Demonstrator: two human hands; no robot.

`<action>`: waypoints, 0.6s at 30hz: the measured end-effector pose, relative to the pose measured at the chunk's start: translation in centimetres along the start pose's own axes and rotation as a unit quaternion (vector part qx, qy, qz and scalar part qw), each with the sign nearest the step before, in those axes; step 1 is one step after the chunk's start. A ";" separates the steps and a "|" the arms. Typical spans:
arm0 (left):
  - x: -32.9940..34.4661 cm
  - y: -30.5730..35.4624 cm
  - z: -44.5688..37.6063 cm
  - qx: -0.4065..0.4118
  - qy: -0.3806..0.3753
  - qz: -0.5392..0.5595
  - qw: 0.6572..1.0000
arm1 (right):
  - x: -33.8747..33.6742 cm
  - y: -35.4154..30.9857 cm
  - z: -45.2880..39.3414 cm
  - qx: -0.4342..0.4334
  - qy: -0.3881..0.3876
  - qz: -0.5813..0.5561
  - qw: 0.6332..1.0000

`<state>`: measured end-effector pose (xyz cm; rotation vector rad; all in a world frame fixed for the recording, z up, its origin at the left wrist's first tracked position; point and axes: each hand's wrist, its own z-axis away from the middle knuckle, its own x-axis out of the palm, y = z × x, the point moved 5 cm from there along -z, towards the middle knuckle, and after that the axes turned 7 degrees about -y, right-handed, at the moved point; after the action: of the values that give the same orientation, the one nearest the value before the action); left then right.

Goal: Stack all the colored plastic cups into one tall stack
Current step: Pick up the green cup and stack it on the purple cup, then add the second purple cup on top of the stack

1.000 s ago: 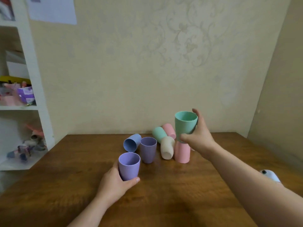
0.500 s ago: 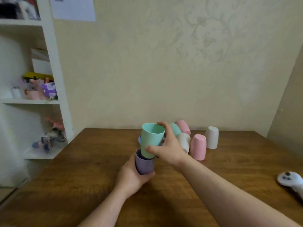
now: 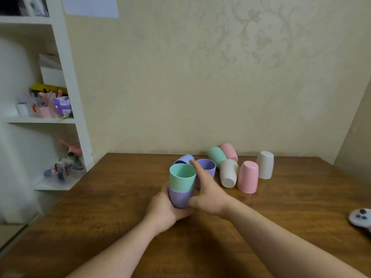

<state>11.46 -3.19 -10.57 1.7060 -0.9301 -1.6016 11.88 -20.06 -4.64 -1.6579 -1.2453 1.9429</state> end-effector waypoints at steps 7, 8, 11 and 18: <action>-2.3 -1.6 -1.5 -0.023 0.072 -0.044 0.996 | -6.4 2.2 -2.0 0.056 0.136 0.110 0.983; -2.1 -1.7 -1.5 -0.020 0.072 -0.046 0.996 | -6.7 2.7 -2.6 0.062 0.145 0.113 0.981; -1.9 -1.8 -1.7 -0.011 0.062 -0.049 0.997 | -6.3 4.2 -4.2 0.085 0.143 0.121 0.979; -1.8 -2.0 -2.1 -0.006 0.047 -0.050 0.998 | -2.6 5.9 -5.5 0.135 0.167 -0.026 0.976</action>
<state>13.66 -0.62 -11.00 1.8279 -0.7986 -1.5733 19.37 -23.00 -7.19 -1.7007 -0.8483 1.6295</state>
